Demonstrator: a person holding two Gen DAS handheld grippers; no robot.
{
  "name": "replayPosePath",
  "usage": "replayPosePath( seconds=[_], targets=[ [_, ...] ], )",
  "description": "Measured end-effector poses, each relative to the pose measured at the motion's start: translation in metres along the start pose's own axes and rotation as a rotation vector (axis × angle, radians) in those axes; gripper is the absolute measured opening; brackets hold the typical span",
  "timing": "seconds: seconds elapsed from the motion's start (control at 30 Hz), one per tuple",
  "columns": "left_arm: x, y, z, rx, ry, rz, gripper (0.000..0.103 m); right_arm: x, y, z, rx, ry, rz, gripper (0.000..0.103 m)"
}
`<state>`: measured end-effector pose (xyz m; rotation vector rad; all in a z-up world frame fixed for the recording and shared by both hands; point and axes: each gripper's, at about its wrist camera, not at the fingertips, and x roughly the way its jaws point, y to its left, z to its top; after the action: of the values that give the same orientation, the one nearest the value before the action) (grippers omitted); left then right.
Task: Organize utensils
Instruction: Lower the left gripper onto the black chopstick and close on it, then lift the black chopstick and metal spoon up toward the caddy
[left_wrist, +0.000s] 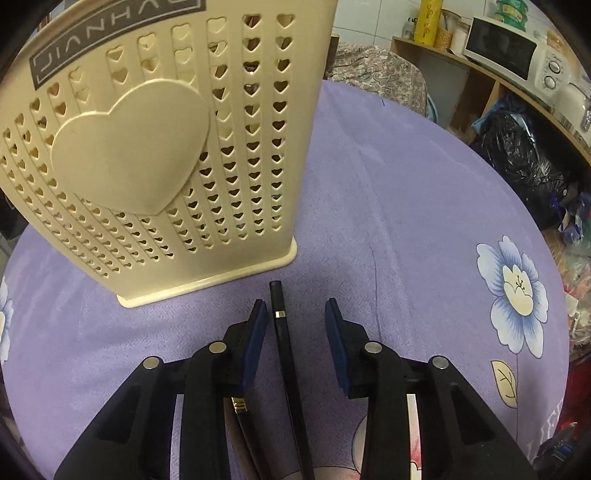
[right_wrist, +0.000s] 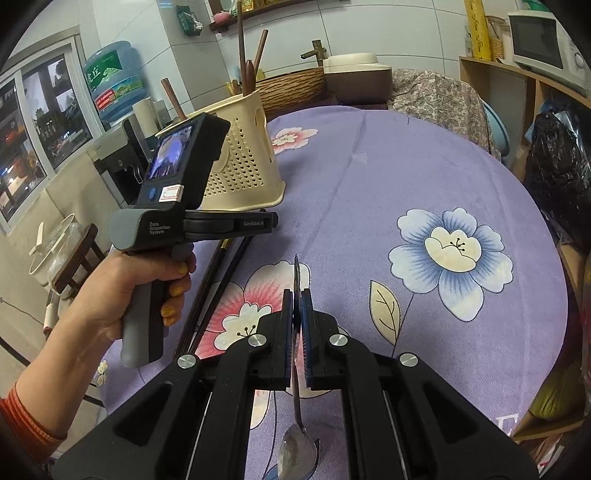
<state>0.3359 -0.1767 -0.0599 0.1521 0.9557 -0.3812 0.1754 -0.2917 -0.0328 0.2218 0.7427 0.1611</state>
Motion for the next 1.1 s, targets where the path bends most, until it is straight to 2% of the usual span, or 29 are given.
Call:
replayPosePath(
  seconds=[0.07,0.17,0.37,0.5,0.6,0.87,1.07,1.1],
  targets=[
    [-0.001,-0.001,0.000,0.004,-0.001,0.013,0.026,0.000,0.000,0.000,0.001,-0.002,0.002,0.005],
    [0.000,-0.003,0.001,-0.002,-0.009,0.041,0.010,0.000,0.001,0.001,0.005,-0.006,0.001,0.005],
    [0.000,0.002,0.004,-0.035,-0.015,0.023,0.009,-0.002,0.000,0.002,0.008,-0.011,-0.002,0.005],
    [-0.017,0.002,0.004,-0.043,-0.062,-0.006,0.009,-0.004,-0.002,0.003,0.014,-0.022,0.001,0.005],
    [-0.044,0.007,0.001,-0.069,-0.120,-0.058,0.009,-0.005,-0.004,0.005,0.024,-0.021,0.025,0.005],
    [-0.152,0.036,-0.023,-0.113,-0.347,-0.161,0.009,-0.015,0.001,0.017,0.006,-0.058,0.063,0.005],
    [-0.197,0.044,-0.044,-0.107,-0.443,-0.201,0.009,-0.022,0.010,0.026,-0.029,-0.086,0.080,0.005],
    [-0.200,0.044,-0.046,-0.106,-0.451,-0.203,0.009,-0.022,0.012,0.027,-0.037,-0.085,0.084,0.002]
  ],
)
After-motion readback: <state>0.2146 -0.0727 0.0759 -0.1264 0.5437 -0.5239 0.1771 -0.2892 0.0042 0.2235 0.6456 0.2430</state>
